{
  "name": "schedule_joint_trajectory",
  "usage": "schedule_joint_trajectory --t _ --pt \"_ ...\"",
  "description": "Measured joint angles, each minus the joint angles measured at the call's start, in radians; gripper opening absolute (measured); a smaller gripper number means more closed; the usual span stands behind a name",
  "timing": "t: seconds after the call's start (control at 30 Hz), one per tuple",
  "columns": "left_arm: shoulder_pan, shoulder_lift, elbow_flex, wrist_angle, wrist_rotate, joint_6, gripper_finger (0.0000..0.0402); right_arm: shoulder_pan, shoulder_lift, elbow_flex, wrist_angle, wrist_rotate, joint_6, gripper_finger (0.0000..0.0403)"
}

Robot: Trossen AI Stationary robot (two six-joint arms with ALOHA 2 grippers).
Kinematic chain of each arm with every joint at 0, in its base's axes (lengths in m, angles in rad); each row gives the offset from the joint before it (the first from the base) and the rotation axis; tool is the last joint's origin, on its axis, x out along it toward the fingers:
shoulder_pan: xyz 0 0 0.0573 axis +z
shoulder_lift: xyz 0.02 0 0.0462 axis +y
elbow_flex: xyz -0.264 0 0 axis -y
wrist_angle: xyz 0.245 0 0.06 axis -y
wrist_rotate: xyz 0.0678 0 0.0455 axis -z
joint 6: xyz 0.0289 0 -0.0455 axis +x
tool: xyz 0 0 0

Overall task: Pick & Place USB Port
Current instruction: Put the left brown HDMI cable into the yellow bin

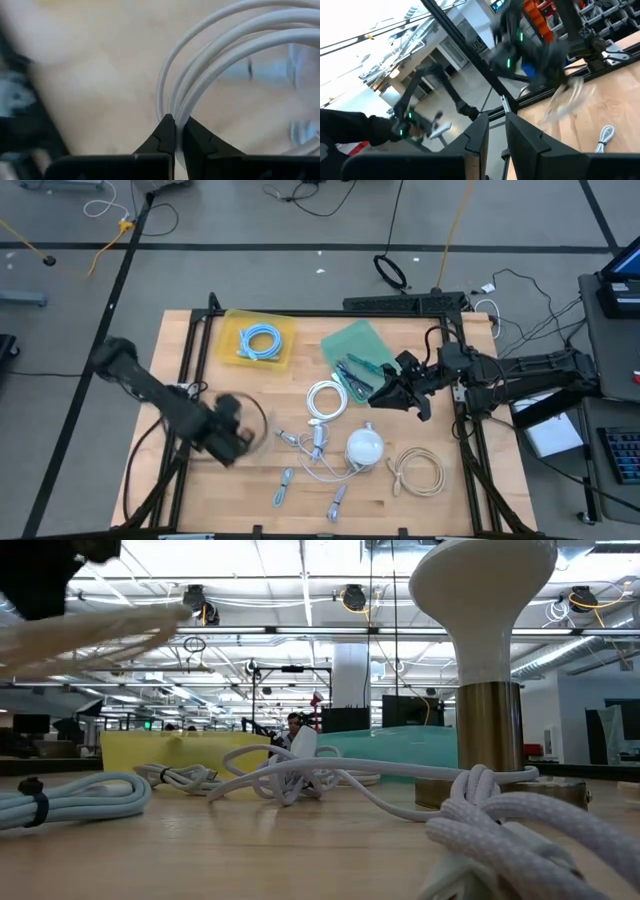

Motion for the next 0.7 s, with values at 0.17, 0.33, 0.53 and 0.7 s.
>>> schedule_joint_trajectory --t 0.17,0.33,0.53,0.7 --pt "0.113 -0.147 0.056 -0.179 -0.224 -0.153 0.0010 0.034 0.000 0.000 -0.003 0.050 -0.020 0.0061" --pt "0.376 -0.182 0.052 -0.113 -0.318 -0.063 0.0010 0.071 0.002 -0.005 0.003 0.105 -0.046 0.0061" --pt "0.704 -0.137 0.053 0.159 -0.253 0.247 0.0010 0.108 0.002 -0.044 0.008 0.159 -0.027 0.0061" --pt "0.931 -0.058 0.053 0.322 -0.134 0.435 0.0010 0.146 0.002 -0.092 0.105 0.184 0.020 0.0061"
